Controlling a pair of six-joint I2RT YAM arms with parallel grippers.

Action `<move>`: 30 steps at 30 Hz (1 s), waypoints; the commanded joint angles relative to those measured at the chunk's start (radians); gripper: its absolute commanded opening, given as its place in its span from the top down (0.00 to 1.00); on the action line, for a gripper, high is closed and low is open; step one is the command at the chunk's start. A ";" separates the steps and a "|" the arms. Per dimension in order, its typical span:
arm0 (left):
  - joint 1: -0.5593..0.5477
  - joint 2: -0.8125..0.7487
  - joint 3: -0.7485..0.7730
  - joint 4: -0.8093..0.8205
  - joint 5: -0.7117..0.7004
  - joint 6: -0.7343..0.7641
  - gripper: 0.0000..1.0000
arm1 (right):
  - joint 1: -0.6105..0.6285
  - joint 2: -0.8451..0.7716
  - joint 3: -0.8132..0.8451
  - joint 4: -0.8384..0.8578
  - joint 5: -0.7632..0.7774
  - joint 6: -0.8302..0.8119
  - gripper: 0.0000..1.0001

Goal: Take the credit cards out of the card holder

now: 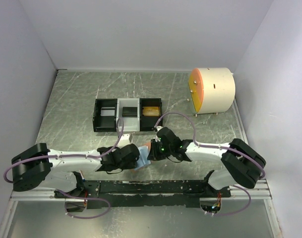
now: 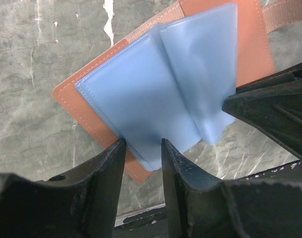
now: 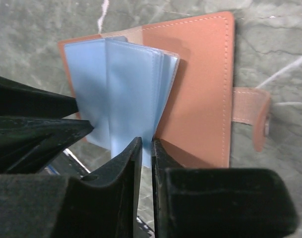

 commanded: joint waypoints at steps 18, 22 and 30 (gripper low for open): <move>-0.001 -0.105 0.057 -0.053 -0.108 0.087 0.28 | 0.007 -0.197 0.137 -0.273 0.350 -0.099 0.50; 0.015 -0.139 0.150 -0.168 -0.153 0.155 0.07 | 0.006 -0.287 0.154 -0.302 0.506 -0.134 0.37; 0.207 -0.234 0.260 -0.301 -0.168 0.338 0.00 | -0.030 -0.461 0.168 -0.263 0.759 -0.251 0.15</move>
